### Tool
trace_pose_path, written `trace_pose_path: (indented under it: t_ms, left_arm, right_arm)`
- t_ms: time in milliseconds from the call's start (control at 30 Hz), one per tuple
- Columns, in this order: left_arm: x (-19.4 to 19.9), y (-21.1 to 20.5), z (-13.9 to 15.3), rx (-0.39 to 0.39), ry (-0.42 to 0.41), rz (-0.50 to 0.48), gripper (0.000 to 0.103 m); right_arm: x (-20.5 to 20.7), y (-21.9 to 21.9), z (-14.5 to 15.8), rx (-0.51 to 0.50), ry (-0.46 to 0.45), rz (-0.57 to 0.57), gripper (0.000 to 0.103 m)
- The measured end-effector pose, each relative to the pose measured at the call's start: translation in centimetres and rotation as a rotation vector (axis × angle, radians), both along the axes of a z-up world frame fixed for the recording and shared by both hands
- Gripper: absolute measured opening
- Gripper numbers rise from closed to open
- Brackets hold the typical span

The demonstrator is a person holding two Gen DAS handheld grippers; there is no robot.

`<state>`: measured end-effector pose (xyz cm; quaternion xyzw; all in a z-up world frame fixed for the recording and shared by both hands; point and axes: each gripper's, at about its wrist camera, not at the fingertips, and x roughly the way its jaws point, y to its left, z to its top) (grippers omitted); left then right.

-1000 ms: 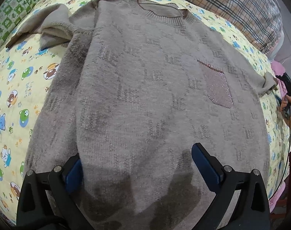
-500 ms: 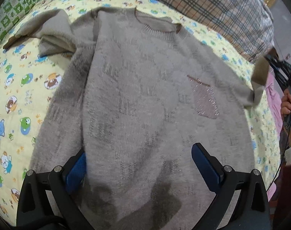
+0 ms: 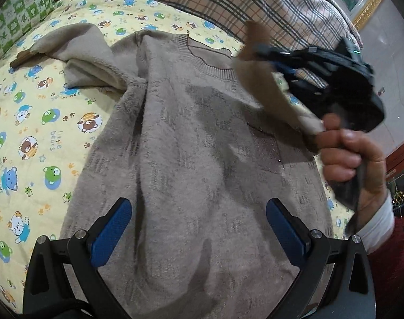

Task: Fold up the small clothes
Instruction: 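Carry the sleeve cuff across the sweater body with the right tool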

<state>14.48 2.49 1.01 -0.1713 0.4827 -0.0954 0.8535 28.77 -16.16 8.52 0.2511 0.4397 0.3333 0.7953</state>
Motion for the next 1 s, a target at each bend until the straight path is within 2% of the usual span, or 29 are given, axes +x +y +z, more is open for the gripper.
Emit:
trace_pose_path:
  t_ms: [200, 233, 267, 333, 367, 433, 633, 800, 867, 900, 933, 967, 1000]
  left_arm:
    - [0.3, 0.8, 0.2, -0.042, -0.009, 0.002, 0.101]
    - [0.4, 0.9, 0.2, -0.051, -0.009, 0.003, 0.101]
    - [0.6, 1.0, 0.1, -0.058, -0.009, 0.004, 0.101]
    - [1.0, 1.0, 0.3, -0.072, -0.012, 0.003, 0.101]
    - [1.3, 0.9, 0.3, -0.080, -0.016, -0.002, 0.101]
    - [2.4, 0.6, 0.1, -0.093, -0.013, -0.013, 0.101]
    - [7.6, 0.0, -2.0, -0.232, 0.030, 0.043, 0.101]
    - [13.1, 0.2, -3.8, -0.233, 0.057, 0.163, 0.098]
    - [14.5, 0.9, -4.4, -0.268, 0.044, 0.197, 0.085]
    - [15.0, 1.2, -4.5, -0.275, 0.034, 0.209, 0.063]
    - [15.6, 1.2, -4.5, -0.276, 0.018, 0.196, 0.021]
    - [16.0, 1.2, -4.4, -0.267, 0.019, 0.159, 0.005]
    - [16.2, 1.4, -4.2, -0.262, 0.008, 0.153, 0.006]
  right_arm:
    - [-0.2, 4.3, -4.5, -0.051, 0.074, 0.051, 0.012]
    - [-0.5, 4.5, -4.8, -0.062, 0.079, 0.056, 0.015]
    - [-0.3, 5.3, -5.3, -0.075, 0.093, 0.062, 0.024]
    - [-0.4, 6.2, -5.9, -0.072, 0.112, 0.080, 0.100]
    - [-0.6, 6.2, -5.7, -0.058, 0.100, 0.087, 0.103]
    - [-1.1, 5.3, -4.3, -0.028, 0.043, 0.078, 0.103]
    - [-4.3, -2.5, 1.9, 0.064, -0.107, -0.111, 0.103]
    - [-8.4, -7.7, 4.2, 0.091, -0.153, -0.227, 0.103]
    - [-10.0, -8.9, 4.1, 0.091, -0.154, -0.255, 0.103]
    - [-10.5, -9.2, 4.0, 0.087, -0.153, -0.263, 0.103]
    - [-11.2, -9.7, 3.9, 0.078, -0.154, -0.277, 0.103]
    - [-11.6, -10.2, 3.7, 0.067, -0.156, -0.293, 0.103]
    - [-11.9, -10.8, 3.5, 0.055, -0.159, -0.312, 0.103]
